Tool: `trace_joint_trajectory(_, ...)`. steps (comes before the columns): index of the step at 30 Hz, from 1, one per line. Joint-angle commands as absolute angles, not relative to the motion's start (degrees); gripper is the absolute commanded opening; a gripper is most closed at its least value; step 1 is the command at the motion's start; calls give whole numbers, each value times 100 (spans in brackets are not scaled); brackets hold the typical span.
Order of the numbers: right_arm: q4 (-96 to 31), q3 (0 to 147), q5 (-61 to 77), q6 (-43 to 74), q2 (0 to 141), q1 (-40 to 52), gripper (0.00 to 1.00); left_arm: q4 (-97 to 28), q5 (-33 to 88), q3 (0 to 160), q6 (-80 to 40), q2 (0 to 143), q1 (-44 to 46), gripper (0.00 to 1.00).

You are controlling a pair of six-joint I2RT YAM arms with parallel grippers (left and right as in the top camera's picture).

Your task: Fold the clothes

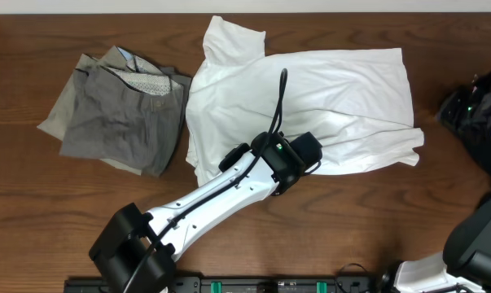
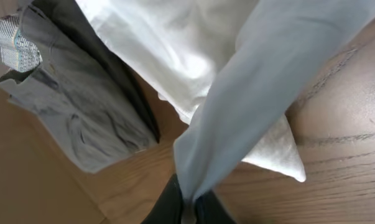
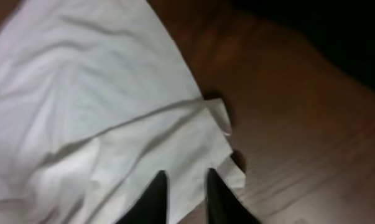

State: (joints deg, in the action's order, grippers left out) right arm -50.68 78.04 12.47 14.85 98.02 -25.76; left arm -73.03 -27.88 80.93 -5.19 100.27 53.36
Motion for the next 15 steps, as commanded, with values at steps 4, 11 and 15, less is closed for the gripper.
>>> trace_joint_trajectory(4, -4947, 7142, 1031, 1476, 10506, -2652, 33, -7303, -2943, 8169, -631, 9911, 5306, 6)
trace_joint_trajectory(11, -4309, 6816, 1470, 1229, 10943, -2694, 41, -7301, -2941, 8167, -631, 9911, 5306, 6)
trace_joint_trajectory(15, -3701, 6764, 2196, 1194, 10945, -2694, 33, -7301, -2941, 8167, -631, 9911, 5306, 6)
